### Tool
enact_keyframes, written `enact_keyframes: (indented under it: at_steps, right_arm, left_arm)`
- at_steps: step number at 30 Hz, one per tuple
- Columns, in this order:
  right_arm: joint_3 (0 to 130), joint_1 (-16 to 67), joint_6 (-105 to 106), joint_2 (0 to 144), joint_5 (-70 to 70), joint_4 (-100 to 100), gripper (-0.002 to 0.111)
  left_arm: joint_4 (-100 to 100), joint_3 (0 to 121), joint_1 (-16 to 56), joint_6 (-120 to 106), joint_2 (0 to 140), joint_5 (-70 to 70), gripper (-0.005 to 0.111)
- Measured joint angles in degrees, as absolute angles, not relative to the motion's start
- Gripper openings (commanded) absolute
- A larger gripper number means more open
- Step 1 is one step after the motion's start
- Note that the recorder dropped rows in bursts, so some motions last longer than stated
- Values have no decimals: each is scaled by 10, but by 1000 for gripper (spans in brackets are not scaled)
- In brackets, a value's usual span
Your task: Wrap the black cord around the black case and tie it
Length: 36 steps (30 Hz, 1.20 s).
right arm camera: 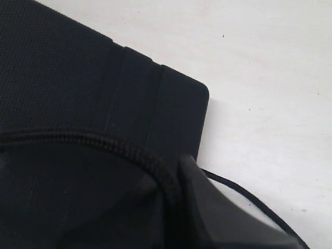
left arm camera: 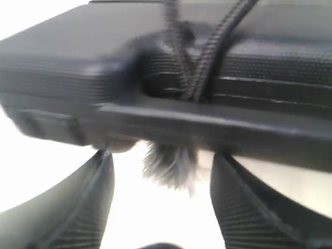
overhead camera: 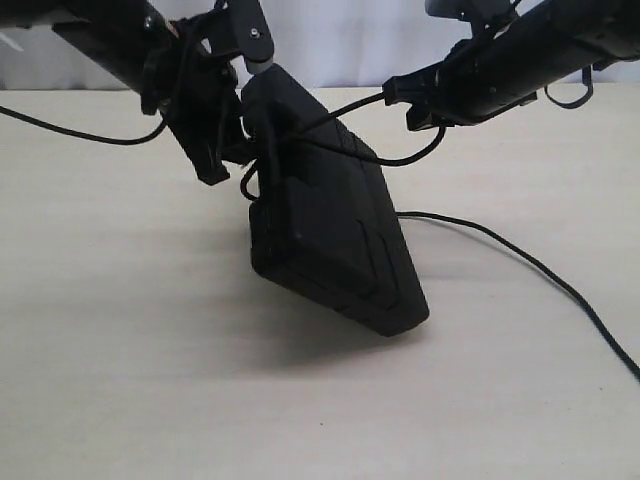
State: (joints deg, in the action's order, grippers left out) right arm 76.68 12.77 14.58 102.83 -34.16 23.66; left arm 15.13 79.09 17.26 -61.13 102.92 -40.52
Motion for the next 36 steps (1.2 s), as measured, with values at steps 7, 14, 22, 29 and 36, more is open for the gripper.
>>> enact_keyframes:
  at_steps: [7,14,22,29,36]
  right_arm:
    - [767,128,146,1028,-340,269,6]
    - [767,128,150,1028,-337,278,6]
    - [767,128,153,1028,-337,280,6]
    - [767,128,154,1027,-337,280,6]
    - [767,128,154,1027,-337,280,6]
  left_arm:
    - [154,785,173,-602,998,-442,54]
    - [182,726,173,-631,1011,-391,54]
    - [373,676,173,-811,1036,-279,54]
    - [620,671,173,-1067,1082,-258,54]
    - [764,671,173,-1209,1143,-265,23]
